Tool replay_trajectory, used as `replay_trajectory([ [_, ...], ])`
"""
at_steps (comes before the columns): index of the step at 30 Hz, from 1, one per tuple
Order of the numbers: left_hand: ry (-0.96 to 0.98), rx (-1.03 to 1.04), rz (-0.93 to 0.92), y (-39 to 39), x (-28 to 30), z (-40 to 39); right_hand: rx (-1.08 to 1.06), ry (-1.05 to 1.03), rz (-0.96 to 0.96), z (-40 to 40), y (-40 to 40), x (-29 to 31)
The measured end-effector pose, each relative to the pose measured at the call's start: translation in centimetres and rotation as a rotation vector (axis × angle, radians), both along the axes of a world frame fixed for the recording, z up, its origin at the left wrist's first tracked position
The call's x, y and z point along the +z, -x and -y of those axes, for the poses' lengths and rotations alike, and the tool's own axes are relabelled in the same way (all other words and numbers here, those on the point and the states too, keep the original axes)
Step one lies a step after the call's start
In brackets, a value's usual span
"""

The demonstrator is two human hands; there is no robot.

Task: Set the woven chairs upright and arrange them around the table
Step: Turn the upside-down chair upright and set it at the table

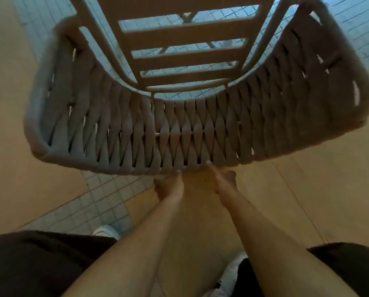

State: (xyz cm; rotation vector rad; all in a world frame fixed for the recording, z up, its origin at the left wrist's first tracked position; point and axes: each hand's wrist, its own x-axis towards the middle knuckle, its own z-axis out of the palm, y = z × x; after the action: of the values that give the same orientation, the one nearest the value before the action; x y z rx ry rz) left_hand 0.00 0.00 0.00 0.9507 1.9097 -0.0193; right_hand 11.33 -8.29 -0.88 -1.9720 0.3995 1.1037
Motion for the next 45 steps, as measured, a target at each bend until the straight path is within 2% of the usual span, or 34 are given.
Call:
replay_trajectory([
  [4,-0.003,0.274,0.062,-1.3,-5.6,-1.6,-0.306,-0.087,-0.025,-1.7,0.2,-4.9],
  [8,-0.106,0.428,0.214,-2.5,-10.0,-2.4,-0.573,-0.376,-0.034,-2.9,-0.3,-9.1],
  [12,-0.186,0.656,0.347,-3.0,-11.7,-2.6,-0.647,-0.375,0.067,-4.0,-0.3,-11.2],
  [17,-0.198,0.666,0.396,-2.3,-10.9,-2.3,-0.643,-0.268,0.047,-4.6,-0.8,-10.7],
  [20,-0.203,0.619,0.400,-2.0,-8.9,-1.7,-0.641,-0.244,0.093,-4.1,-0.7,-9.0],
  [23,-0.269,0.529,0.289,-1.2,-5.2,0.0,-0.667,-0.262,0.052,-3.3,0.3,-5.2],
  [28,-0.277,0.444,0.266,1.7,3.8,3.6,-0.656,-0.163,0.040,-1.2,2.2,4.1],
  [31,-0.358,0.425,0.288,2.7,11.0,6.2,-0.644,-0.086,0.047,-0.4,3.6,10.4],
  [33,-0.375,0.234,0.146,3.3,15.6,8.2,-0.626,-0.014,0.072,-0.1,4.4,14.4],
  [35,-0.418,-0.115,0.005,4.8,19.6,10.2,-0.601,0.050,0.102,0.0,5.2,18.2],
  [38,-0.722,-0.775,0.019,8.1,24.9,10.1,-0.578,0.073,0.102,-0.1,6.4,24.1],
  [40,-0.836,-1.134,0.003,9.2,27.8,6.9,-0.568,0.081,0.103,-0.4,7.0,27.7],
  [43,-0.842,-1.562,-0.234,8.6,31.5,1.9,-0.572,0.073,0.121,-1.1,7.7,31.8],
  [45,-0.786,-1.732,-0.384,7.6,33.7,-1.2,-0.577,0.055,0.132,-1.8,8.2,34.7],
])
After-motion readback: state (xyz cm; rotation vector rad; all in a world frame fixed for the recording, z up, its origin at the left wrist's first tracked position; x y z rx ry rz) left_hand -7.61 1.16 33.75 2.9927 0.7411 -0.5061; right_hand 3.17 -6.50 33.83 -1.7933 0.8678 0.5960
